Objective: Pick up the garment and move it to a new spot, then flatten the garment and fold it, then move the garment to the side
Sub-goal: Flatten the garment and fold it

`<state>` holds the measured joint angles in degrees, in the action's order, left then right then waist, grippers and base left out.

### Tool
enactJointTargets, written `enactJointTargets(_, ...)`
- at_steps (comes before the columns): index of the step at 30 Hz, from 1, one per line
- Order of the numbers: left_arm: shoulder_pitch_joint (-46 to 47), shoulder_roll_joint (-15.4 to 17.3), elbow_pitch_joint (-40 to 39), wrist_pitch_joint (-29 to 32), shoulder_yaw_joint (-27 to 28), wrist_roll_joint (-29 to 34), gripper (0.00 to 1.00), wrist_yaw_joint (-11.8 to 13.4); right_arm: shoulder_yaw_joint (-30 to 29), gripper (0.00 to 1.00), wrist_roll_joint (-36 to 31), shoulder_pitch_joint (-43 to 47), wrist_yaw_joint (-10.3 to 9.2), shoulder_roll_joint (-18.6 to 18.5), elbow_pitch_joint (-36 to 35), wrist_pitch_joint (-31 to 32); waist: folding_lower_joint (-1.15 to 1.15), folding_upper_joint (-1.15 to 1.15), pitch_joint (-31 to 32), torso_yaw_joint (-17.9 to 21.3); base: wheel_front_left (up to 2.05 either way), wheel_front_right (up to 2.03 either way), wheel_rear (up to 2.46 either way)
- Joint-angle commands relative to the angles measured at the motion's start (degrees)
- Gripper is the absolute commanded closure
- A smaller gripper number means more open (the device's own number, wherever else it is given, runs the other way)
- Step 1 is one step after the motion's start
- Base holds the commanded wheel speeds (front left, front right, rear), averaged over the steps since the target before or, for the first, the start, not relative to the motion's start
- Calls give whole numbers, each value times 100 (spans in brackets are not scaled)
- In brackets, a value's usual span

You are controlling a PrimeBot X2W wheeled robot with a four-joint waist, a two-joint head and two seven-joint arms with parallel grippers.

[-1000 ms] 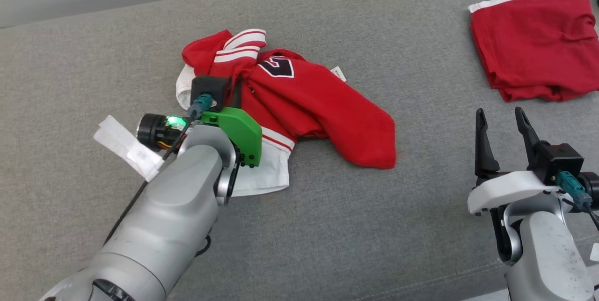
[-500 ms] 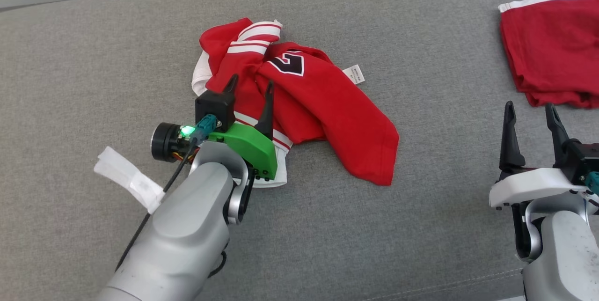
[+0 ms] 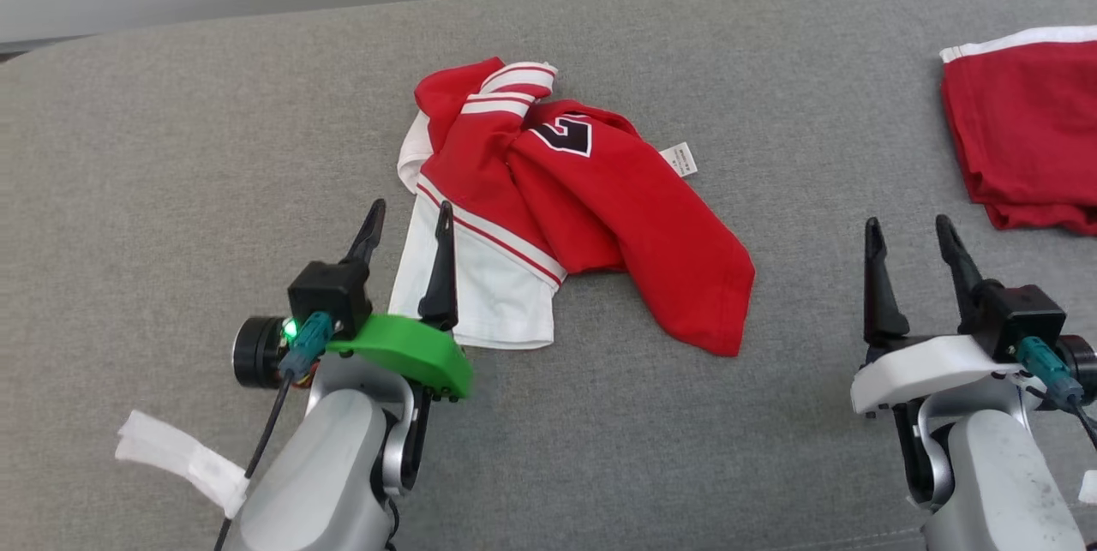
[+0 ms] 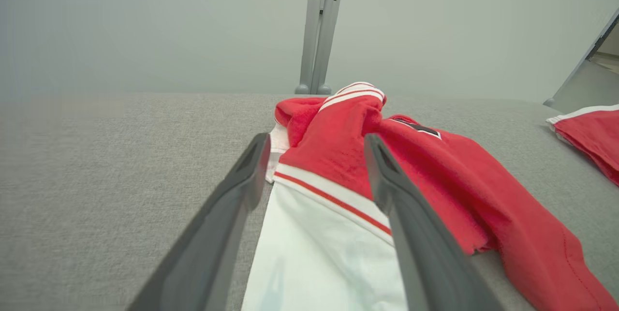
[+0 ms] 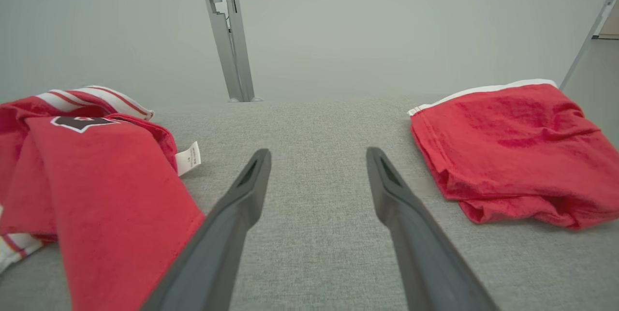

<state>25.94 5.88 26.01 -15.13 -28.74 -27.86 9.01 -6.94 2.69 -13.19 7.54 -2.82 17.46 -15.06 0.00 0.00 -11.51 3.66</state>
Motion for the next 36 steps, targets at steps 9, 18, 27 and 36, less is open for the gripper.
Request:
enactJointTargets(9, -1212, -106, -431, 0, 781, 350, 0, -194, 505, 0, 298, 379, -11, -16, -60, -15, 0, 0, 702, -365, 0, 0, 0)
enactJointTargets(18, -1930, -230, -660, -1, 1183, 585, 0, -321, 914, 0, 542, 682, -11, -19, -47, -15, 0, 0, 970, -507, 0, 0, 0)
enactJointTargets(27, -2070, -280, -732, 0, 1309, 688, 0, -380, 1150, 0, 629, 656, -11, -16, 39, -15, 0, 0, 1027, -530, 0, 0, 0)
enactJointTargets(36, -2066, -293, -699, 0, 1348, 722, 0, -420, 1182, 0, 617, 621, -11, -16, 85, -15, 0, 0, 1011, -521, 0, 0, 0)
